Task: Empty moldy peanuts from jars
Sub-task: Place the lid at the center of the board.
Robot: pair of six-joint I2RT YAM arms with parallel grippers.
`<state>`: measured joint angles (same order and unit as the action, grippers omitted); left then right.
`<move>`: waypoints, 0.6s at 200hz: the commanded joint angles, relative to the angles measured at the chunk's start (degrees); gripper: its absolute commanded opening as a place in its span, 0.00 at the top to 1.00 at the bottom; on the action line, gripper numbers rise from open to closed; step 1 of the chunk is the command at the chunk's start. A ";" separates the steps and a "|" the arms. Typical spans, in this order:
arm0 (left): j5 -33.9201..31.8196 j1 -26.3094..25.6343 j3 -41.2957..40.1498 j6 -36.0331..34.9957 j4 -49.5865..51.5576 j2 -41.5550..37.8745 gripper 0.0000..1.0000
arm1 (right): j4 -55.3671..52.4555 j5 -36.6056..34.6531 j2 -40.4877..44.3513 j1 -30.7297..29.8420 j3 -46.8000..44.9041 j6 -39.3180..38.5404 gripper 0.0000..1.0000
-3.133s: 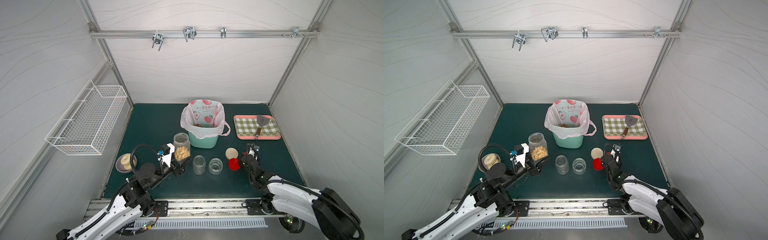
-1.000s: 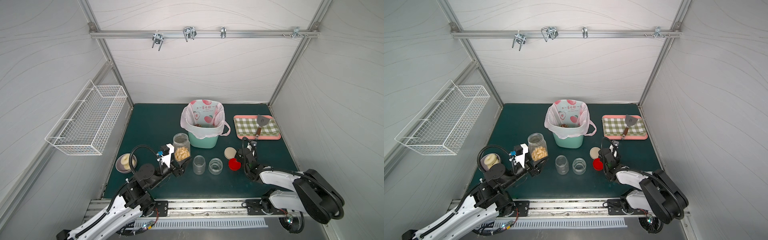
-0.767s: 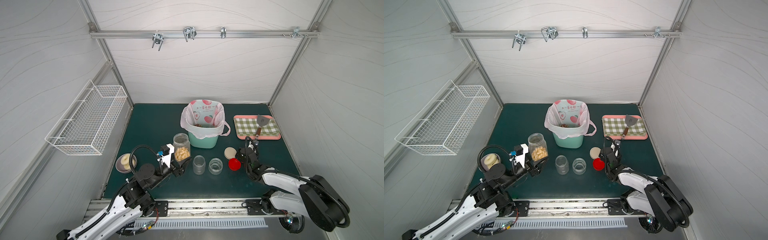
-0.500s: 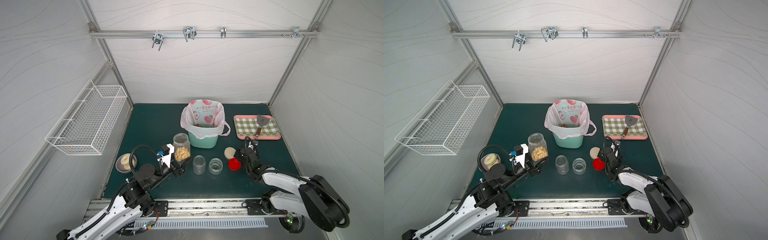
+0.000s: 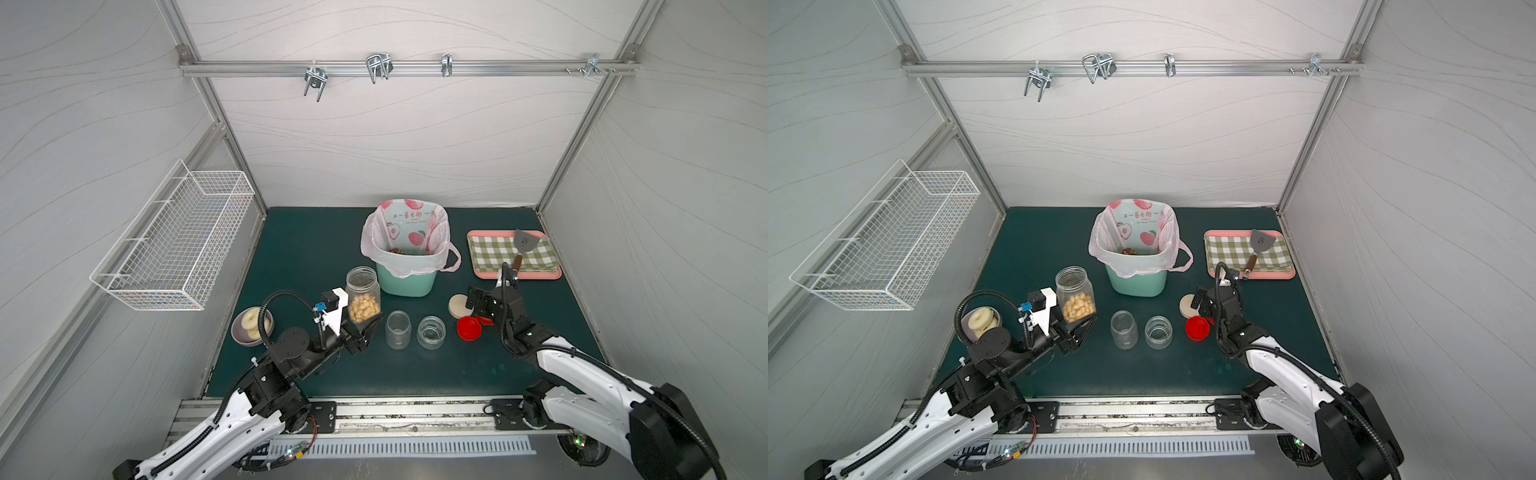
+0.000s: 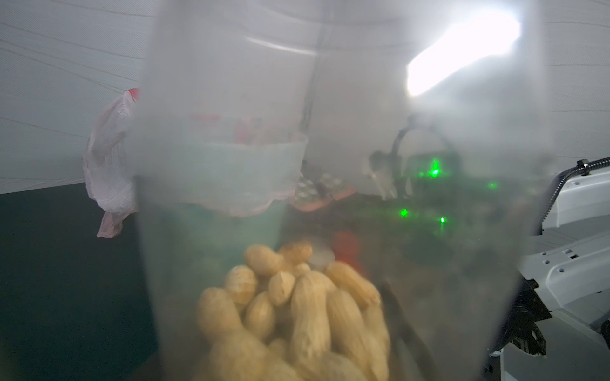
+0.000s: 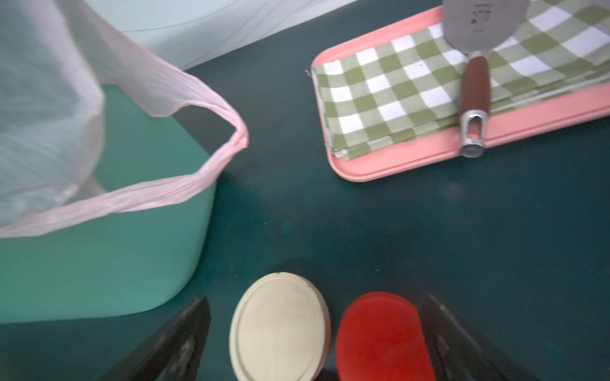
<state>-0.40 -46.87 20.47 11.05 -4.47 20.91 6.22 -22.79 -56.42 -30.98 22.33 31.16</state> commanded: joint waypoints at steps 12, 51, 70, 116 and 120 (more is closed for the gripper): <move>0.56 0.02 0.45 -0.06 -3.35 -1.06 0.73 | 0.35 13.93 1.96 0.31 0.44 -5.12 0.01; 1.16 0.04 0.54 0.40 -4.47 -0.28 0.73 | -3.33 24.42 4.30 0.31 4.09 -8.04 0.01; 2.10 0.10 0.92 0.57 -4.97 0.68 0.73 | -8.21 26.03 6.58 0.26 7.05 -9.62 0.01; 5.44 0.10 1.33 1.60 -7.72 2.76 0.73 | -17.09 34.63 8.41 0.30 13.62 -13.17 0.01; 5.82 0.04 1.40 1.69 -8.12 2.97 0.73 | -18.12 36.14 8.17 0.29 14.65 -13.35 0.01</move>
<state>2.63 -46.87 20.47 11.79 -5.76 23.35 -4.60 5.08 -48.36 -30.98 33.52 20.95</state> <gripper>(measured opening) 0.735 0.992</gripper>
